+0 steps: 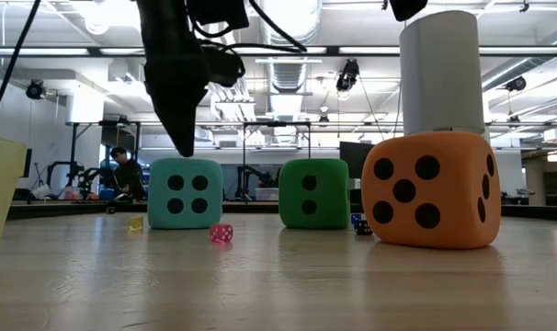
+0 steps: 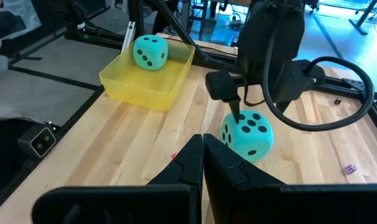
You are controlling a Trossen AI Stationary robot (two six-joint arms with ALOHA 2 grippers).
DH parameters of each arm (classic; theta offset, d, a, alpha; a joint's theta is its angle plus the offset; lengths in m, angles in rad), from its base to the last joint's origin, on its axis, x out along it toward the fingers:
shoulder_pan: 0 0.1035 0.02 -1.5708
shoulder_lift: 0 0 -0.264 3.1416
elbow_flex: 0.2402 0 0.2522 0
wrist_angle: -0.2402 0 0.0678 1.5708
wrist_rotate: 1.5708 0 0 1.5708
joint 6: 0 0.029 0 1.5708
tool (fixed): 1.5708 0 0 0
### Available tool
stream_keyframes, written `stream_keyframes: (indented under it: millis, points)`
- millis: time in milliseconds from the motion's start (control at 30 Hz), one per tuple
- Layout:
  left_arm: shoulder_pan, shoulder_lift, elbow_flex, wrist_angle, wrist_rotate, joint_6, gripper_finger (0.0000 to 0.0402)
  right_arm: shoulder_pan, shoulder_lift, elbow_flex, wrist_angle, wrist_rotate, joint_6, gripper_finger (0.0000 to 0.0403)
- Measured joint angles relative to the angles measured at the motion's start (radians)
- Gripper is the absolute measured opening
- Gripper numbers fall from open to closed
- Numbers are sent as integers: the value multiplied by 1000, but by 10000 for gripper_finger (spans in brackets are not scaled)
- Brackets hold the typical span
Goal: Pick & Place Dice
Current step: Put the large blue dice into the yellow bin
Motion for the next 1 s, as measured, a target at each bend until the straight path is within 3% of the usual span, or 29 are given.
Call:
stream_keyframes:
  millis: [1000]
  points:
    - [6, 15, -25, 52, 68, 34, 400, 0, 0, 0, -1, 3, -2, 8]
